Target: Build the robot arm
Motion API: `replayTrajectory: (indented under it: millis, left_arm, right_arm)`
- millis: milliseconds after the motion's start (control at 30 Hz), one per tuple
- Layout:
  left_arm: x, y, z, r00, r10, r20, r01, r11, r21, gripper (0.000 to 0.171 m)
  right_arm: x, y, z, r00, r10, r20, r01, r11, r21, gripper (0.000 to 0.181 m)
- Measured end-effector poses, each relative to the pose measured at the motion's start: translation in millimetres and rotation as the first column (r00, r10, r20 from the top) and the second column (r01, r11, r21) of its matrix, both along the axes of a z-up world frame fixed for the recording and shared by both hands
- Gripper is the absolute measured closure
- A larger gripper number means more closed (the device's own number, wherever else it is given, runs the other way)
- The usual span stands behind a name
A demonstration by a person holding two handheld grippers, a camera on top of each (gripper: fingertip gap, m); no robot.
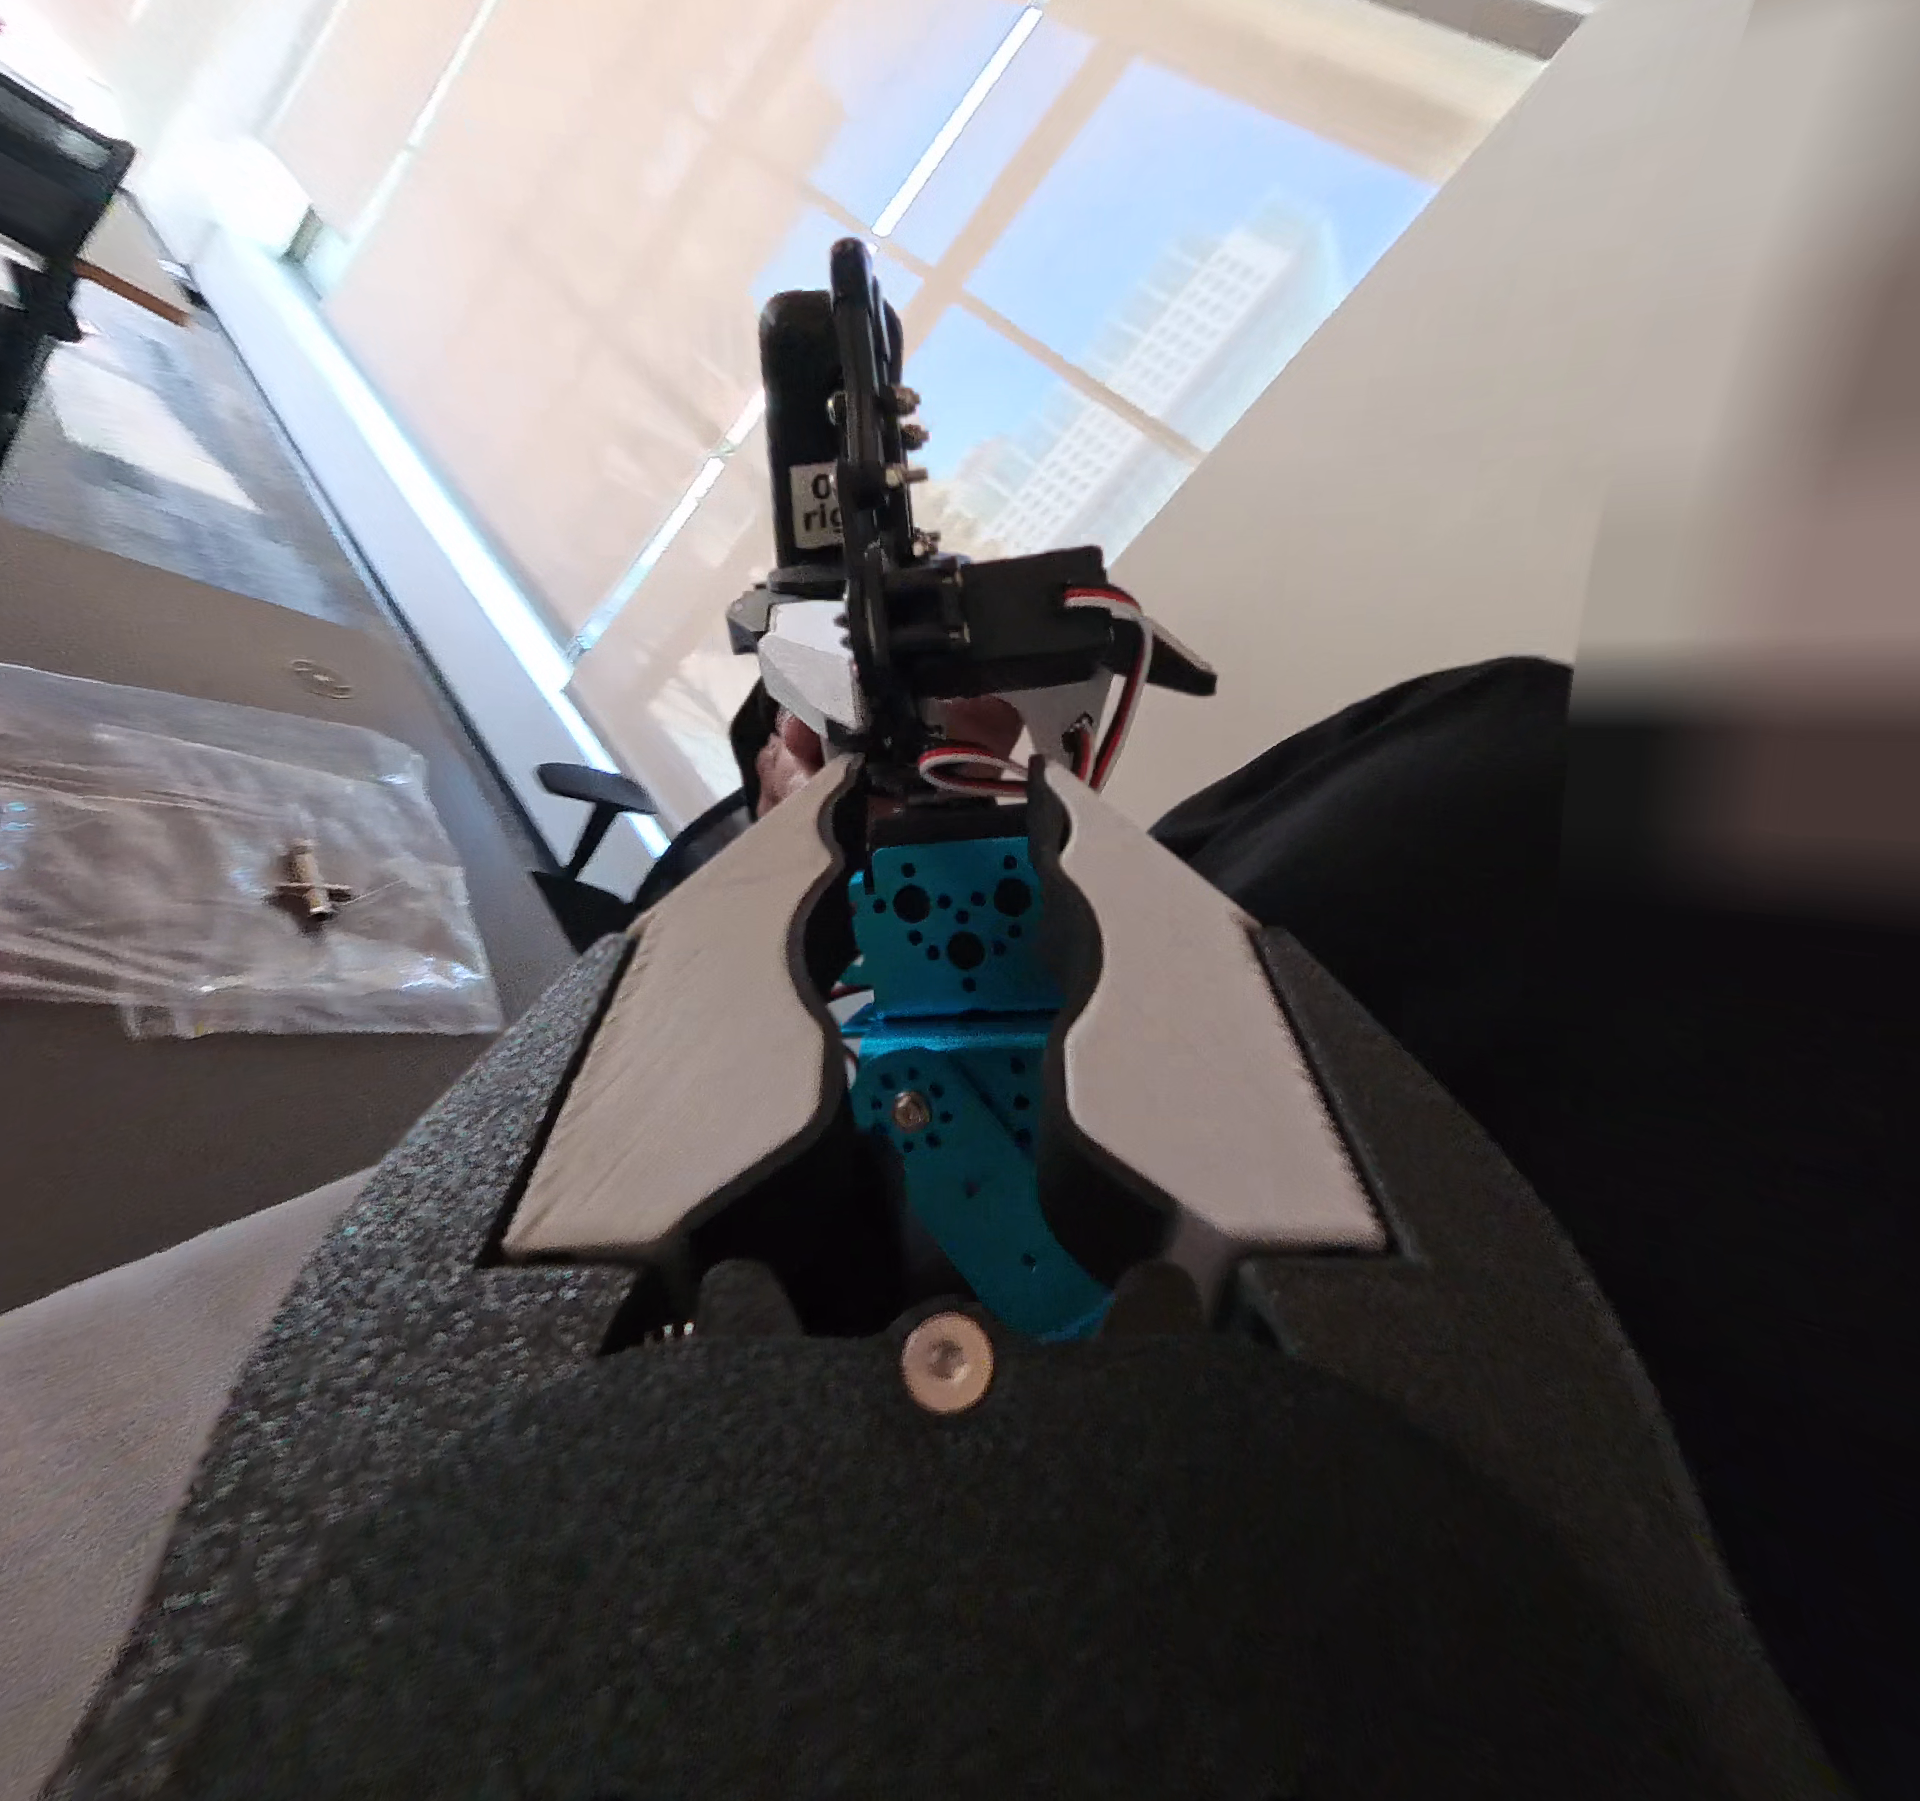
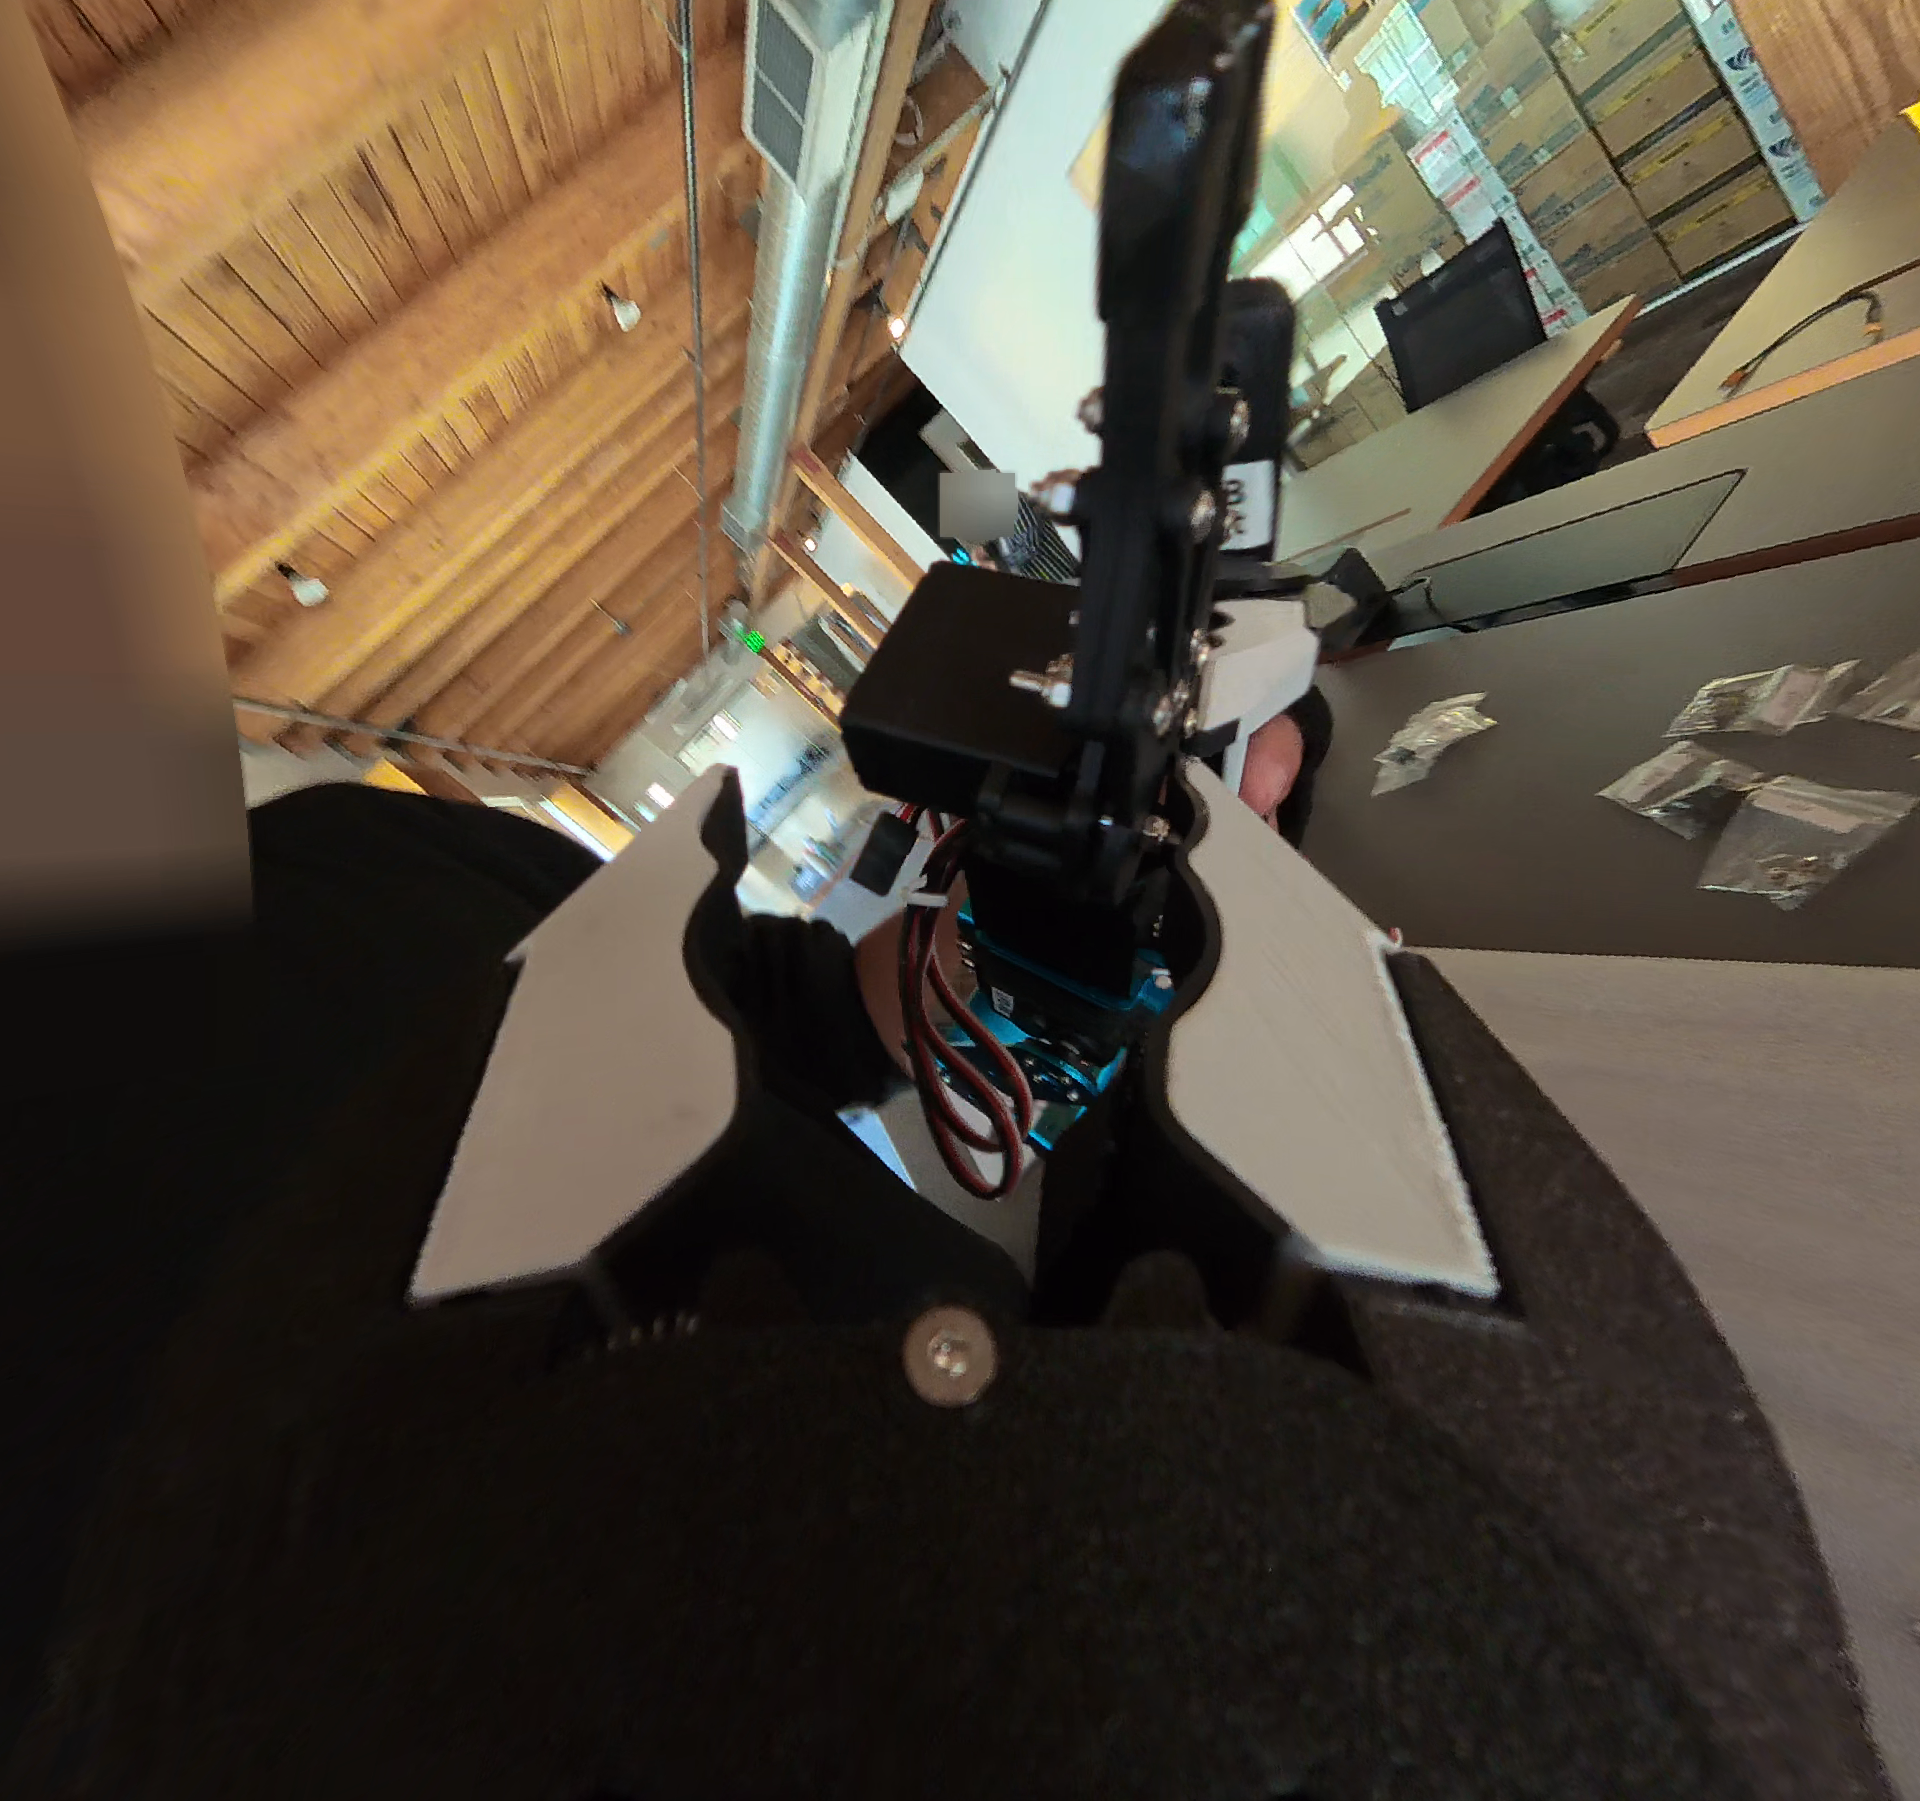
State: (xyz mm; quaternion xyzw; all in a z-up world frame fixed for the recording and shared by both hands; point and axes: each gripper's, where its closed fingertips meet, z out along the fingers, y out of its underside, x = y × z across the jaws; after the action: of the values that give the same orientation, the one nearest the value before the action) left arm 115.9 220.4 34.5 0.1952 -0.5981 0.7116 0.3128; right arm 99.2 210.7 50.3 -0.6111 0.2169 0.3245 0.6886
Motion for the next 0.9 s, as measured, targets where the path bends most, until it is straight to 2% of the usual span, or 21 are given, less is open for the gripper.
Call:
replayTrajectory:
  millis: [67, 200, 333, 500, 633, 800, 900]
  left_arm:
    - [0.1, -1.5, 2.0, 0.998, -0.042, -0.038, 0.041, 0.998, -0.041, 0.141]
    - [-3.1, -5.9, -0.4, 0.984, -0.134, -0.113, 0.125, 0.989, -0.085, 0.111]
    - [-12.7, -1.9, 9.9, 0.973, -0.195, -0.122, 0.175, 0.972, -0.154, 0.102]
    - [-19.4, -7.0, 9.1, 0.987, -0.156, -0.043, 0.152, 0.984, -0.093, 0.106]
    - [-18.2, -8.2, 7.7, 0.993, -0.121, 0.003, 0.121, 0.988, -0.092, 0.117]
    - [-20.6, -7.1, -0.4, 0.991, -0.132, 0.031, 0.135, 0.982, -0.133, 0.115]
    - [-19.7, -5.8, -3.3, 0.992, -0.109, 0.064, 0.117, 0.982, -0.149, 0.105]
  right_arm:
    - [-3.4, 0.7, 0.9, 1.0, 0.005, 0.025, -0.004, 1.0, -0.01, 0.101]
    - [-6.5, 4.1, 2.1, 0.998, 0.006, 0.057, -0.004, 0.999, -0.034, 0.101]
    - [-4.4, 5.8, 0.3, 0.995, -0.02, 0.098, 0.028, 0.996, -0.085, 0.101]
    - [-2.1, 6.5, 1.7, 0.994, -0.049, 0.095, 0.058, 0.994, -0.088, 0.102]
    - [-7.5, 6.6, 4.0, 0.992, -0.044, 0.116, 0.053, 0.995, -0.083, 0.103]
    - [-7.7, 6.3, 7.8, 0.995, -0.045, 0.091, 0.049, 0.997, -0.052, 0.105]
    - [-5.0, 4.7, 6.8, 0.997, -0.042, 0.057, 0.044, 0.999, -0.027, 0.106]
